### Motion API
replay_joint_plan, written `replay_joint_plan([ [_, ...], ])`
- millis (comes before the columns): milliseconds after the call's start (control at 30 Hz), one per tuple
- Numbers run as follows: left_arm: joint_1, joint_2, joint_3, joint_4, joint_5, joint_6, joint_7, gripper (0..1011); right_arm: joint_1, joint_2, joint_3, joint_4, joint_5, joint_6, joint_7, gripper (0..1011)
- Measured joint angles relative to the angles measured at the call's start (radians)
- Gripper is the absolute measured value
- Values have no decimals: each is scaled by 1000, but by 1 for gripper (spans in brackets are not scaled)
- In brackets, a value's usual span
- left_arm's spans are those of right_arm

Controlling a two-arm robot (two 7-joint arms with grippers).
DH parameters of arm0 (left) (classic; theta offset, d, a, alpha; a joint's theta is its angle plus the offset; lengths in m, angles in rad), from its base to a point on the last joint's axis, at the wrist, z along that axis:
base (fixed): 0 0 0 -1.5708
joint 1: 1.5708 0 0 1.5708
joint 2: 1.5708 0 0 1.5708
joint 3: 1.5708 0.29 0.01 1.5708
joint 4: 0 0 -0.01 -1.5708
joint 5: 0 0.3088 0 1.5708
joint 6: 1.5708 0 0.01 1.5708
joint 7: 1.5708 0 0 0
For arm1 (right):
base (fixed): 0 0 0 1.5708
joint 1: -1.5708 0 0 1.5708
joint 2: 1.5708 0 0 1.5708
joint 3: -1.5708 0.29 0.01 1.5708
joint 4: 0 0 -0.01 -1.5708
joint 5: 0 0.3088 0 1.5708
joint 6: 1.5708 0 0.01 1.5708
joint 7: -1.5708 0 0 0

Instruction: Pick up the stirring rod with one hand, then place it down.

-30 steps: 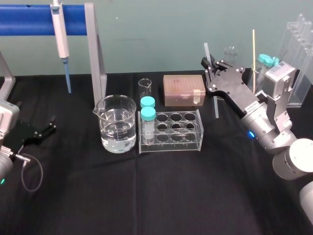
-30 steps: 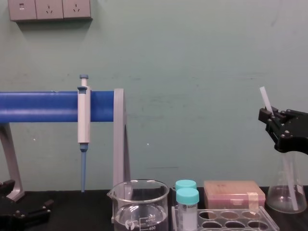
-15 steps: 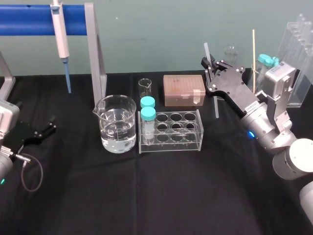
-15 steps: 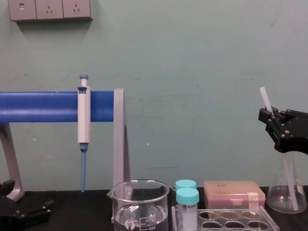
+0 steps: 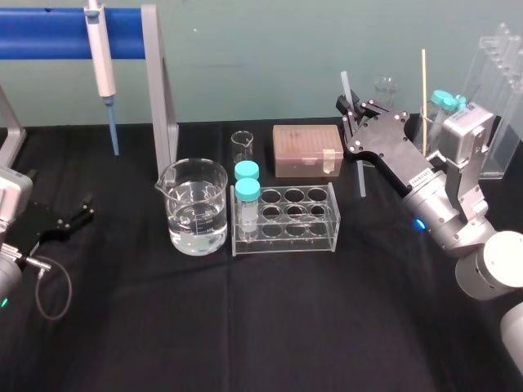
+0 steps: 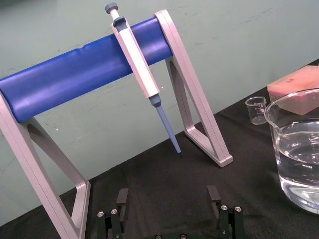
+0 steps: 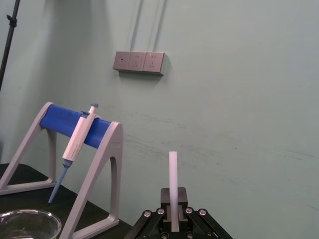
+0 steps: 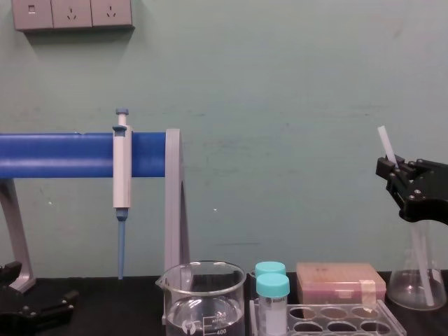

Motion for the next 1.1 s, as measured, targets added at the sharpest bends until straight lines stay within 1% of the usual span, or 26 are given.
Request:
replay_joint_plan([
  [967,0,0,0,0,0,0,0,1000,0,0,0,0,0,0,0,67],
  [1100,0,0,0,0,0,0,0,1000,-1,-4,4,0,-6,2,3,68],
])
